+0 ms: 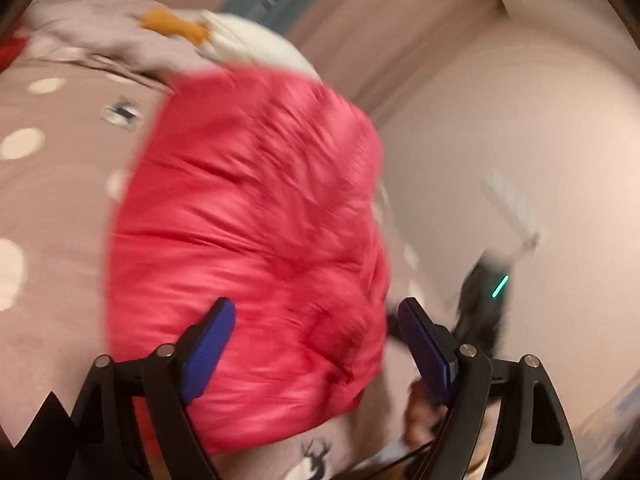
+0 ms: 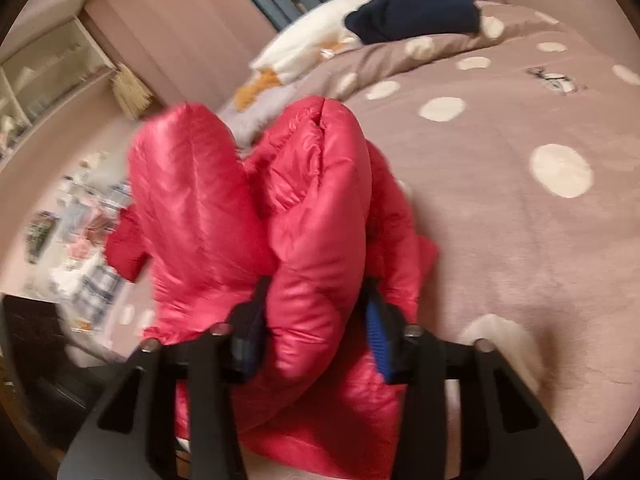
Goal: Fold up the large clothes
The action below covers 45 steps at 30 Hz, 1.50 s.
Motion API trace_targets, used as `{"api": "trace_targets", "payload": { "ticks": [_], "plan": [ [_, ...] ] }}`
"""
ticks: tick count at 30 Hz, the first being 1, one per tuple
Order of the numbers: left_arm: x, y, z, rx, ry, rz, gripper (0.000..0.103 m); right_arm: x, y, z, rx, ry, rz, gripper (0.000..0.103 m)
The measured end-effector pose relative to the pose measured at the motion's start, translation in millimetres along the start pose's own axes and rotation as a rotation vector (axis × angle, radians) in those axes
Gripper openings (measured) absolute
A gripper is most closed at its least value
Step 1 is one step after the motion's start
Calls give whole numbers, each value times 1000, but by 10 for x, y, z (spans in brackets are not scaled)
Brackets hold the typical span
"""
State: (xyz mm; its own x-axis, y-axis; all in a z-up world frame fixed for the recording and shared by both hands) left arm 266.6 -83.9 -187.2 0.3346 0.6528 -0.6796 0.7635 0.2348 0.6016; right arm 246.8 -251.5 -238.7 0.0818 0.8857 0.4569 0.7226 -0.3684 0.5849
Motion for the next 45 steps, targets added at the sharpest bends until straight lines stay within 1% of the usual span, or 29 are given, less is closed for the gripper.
{"api": "trace_targets", "payload": {
  "ticks": [1, 3, 5, 7, 9, 10, 11, 12, 15, 17, 18, 19, 20, 21, 22, 23, 24, 26, 27, 28, 29, 30, 31, 32, 34, 35, 37, 41, 45],
  "plan": [
    [48, 109, -129, -51, 3, -15, 83, -33, -34, 24, 15, -48, -22, 27],
    [188, 310, -323, -152, 49, -25, 83, -68, -113, 80, 41, -70, -28, 27],
    [429, 461, -367, -213, 164, -50, 83, -133, -147, 81, 51, -94, -45, 26],
    [722, 565, -305, -258, 273, -89, 83, -107, -156, 75, 52, -152, -104, 26],
    [948, 624, -143, -231, 335, -104, 83, -112, -196, 96, 58, -192, -139, 25],
    [1092, 626, -42, -195, 358, -115, 83, -169, -213, 106, 63, -200, -140, 25],
    [1212, 557, 152, -127, 384, -136, 83, -195, -231, 111, 66, -199, -132, 26],
    [1248, 508, 236, -106, 361, -155, 83, -232, -237, 112, 65, -188, -116, 26],
    [1172, 411, 366, -131, 290, -174, 83, -318, -192, 104, 59, -145, -84, 30],
    [1043, 411, 400, -122, 297, -116, 83, -346, -169, 16, 48, -140, -52, 31],
    [979, 430, 400, -122, 315, -78, 83, -346, -117, -71, 25, -158, -38, 34],
    [940, 463, 359, -127, 333, -41, 83, -340, -61, -157, -9, -197, -40, 40],
    [871, 490, 351, -134, 348, -6, 83, -324, 6, -280, -68, -274, -58, 55],
    [809, 504, 362, -136, 353, 20, 83, -239, 117, -465, -174, -357, -105, 62],
    [781, 500, 376, -131, 349, 34, 83, -133, 197, -582, -247, -373, -143, 64],
    [746, 503, 418, -118, 338, 48, 83, 22, 284, -698, -317, -350, -181, 67],
    [732, 447, 401, -103, 317, 53, 83, 183, 365, -784, -364, -300, -198, 67],
    [665, 469, 557, -60, 259, 58, 83, 478, 513, -831, -406, -159, -191, 67],
    [627, 478, 622, -46, 242, 65, 83, 563, 573, -773, -395, -114, -193, 64],
    [615, 500, 683, -39, 244, 84, 83, 615, 600, -683, -374, -96, -201, 63],
    [609, 520, 763, -33, 262, 113, 83, 615, 627, -534, -342, -107, -208, 60],
    [630, 524, 839, -23, 292, 137, 83, 513, 624, -306, -292, -173, -199, 57],
    [653, 516, 887, -13, 310, 149, 83, 308, 576, -17, -235, -253, -162, 59],
    [695, 488, 955, 0, 334, 161, 83, 135, 508, 189, -201, -230, -106, 59],
    [743, 452, 1084, 8, 328, 172, 90, -113, 441, 360, -208, -139, 0, 61],
    [753, 445, 1128, 9, 322, 167, 91, -207, 424, 370, -216, -124, 30, 63],
    [771, 429, 1173, -2, 337, 160, 94, -292, 421, 397, -219, -151, 35, 65],
    [729, 366, 1256, -47, 384, 213, 94, -312, 402, 490, -208, -244, -46, 68],
    [687, 315, 1276, -90, 437, 269, 94, -438, 398, 592, -191, -234, -38, 69]
  ]
}}
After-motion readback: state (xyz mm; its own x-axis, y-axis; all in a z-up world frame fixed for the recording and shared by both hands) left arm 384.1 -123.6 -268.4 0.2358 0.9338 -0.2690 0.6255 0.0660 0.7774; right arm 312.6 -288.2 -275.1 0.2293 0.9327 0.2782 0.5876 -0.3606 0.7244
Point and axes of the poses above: each gripper's, at about its wrist camera, not at the fingertips, and z roughly the way its jaws point, x to its left, y to its top, the point moved 9 cm from there along z, roughly the way its jaws point
